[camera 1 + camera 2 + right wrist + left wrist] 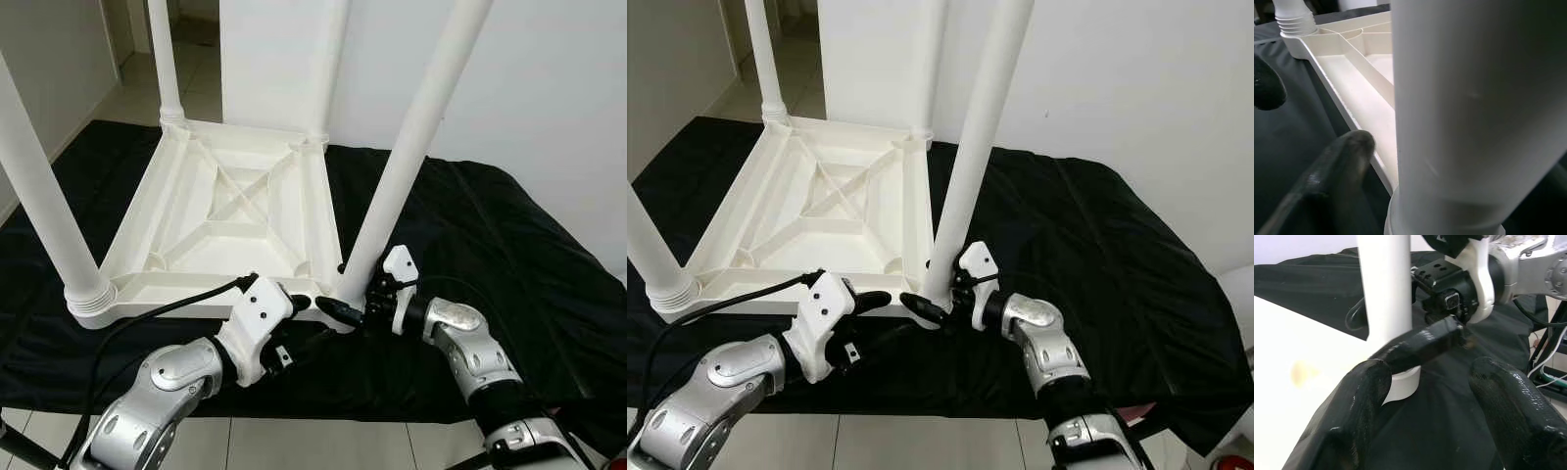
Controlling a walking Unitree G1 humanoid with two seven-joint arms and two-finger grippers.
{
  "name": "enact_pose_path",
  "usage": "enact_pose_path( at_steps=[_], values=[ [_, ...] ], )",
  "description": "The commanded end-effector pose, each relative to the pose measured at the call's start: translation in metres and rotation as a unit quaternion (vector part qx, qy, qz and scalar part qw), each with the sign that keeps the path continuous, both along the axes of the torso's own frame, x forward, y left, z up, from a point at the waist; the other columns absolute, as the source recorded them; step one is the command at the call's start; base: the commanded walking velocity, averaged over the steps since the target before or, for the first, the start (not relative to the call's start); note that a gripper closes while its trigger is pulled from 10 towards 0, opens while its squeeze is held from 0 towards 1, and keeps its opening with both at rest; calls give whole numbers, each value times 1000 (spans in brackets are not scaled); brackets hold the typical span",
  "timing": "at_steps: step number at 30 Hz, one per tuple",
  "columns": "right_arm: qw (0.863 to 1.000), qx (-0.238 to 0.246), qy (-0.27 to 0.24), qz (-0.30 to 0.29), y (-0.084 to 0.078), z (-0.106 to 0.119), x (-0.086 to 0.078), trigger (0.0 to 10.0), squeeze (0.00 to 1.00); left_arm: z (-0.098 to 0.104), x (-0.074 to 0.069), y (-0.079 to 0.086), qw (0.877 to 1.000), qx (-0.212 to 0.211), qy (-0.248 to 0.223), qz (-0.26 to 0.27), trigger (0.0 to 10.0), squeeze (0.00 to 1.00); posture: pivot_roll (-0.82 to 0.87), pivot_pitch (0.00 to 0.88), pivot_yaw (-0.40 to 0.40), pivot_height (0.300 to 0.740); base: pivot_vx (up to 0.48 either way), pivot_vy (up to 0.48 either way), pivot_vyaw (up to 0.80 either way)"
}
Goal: Building children table
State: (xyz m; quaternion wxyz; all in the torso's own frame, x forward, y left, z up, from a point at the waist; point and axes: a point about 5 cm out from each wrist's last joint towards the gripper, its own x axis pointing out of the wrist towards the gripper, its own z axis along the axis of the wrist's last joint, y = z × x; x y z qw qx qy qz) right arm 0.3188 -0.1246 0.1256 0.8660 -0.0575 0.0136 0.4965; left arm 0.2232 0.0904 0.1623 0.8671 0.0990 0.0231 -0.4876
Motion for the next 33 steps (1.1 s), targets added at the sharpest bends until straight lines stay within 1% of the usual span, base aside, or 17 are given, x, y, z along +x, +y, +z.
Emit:
enact_pose_path(
  at_steps=[1,2,3,4,5,10,12,18,19,20,24,25,26,27,28,29,33],
  values=[
    [1000,-13,-1,13,5,0,3,4471,0,3,-1,-1,1000,-2,-10,8,10000,0,87,0,-122,740,0,0,0],
    [1000,-13,-1,13,5,0,3,4471,0,3,-1,-1,1000,-2,-10,8,10000,0,87,0,-122,740,0,0,0],
    [1000,-14,0,14,5,-2,4,627,0,3,-1,-1,1000,-3,-11,8,10000,0,89,0,-125,740,0,0,0],
    [1000,-14,0,14,5,-2,4,627,0,3,-1,-1,1000,-3,-11,8,10000,0,89,0,-125,740,0,0,0],
    [1000,-12,4,16,4,-3,5,0,0,3,-1,-2,1000,-3,-11,8,10000,0,89,0,-125,740,0,0,0],
    [1000,-9,12,18,2,-6,5,0,0,2,-2,-2,1000,-3,-11,7,10000,0,83,0,-124,740,0,0,0],
    [1000,2,21,5,-1,-9,4,0,0,1,-2,-3,1000,-3,-10,5,10000,0,73,0,-127,740,0,0,0],
    [999,2,26,-30,-1,-14,-3,0,0,-1,0,-6,1000,-6,-10,3,10000,0,65,0,-134,740,0,0,0],
    [999,-1,21,-42,0,-15,-5,8157,0,-1,0,-6,1000,-7,-10,3,10000,0,61,0,-135,740,0,0,0],
    [998,5,19,-55,2,-15,-7,10000,0,-2,0,-6,1000,-6,-10,3,10000,0,57,0,-135,740,0,0,0],
    [997,10,17,-68,3,-15,-9,10000,0,-3,0,-7,1000,-6,-9,3,10000,0,55,0,-135,740,0,0,0],
    [995,14,12,-94,5,-15,-10,10000,0,-3,0,-7,1000,-6,-10,3,10000,0,51,0,-134,740,0,0,0],
    [995,14,12,-94,5,-15,-10,10000,0,-3,0,-7,1000,-6,-10,3,10000,0,51,0,-134,740,0,0,0],
    [992,20,3,-127,7,-14,-10,10000,0,-4,2,-7,1000,-6,-11,5,10000,0,48,0,-131,740,0,0,0],
    [992,20,3,-127,7,-14,-10,10000,0,-4,2,-7,1000,-6,-11,5,10000,0,48,0,-131,740,0,0,0],
    [980,34,-14,-196,8,-12,-13,10000,0,-4,5,-5,1000,-7,-12,13,10000,0,45,0,-133,740,0,0,0],
    [969,54,-13,-240,9,-11,-17,10000,0,-5,8,-3,1000,-10,-15,25,10000,0,44,0,-131,740,0,0,0]
  ],
)
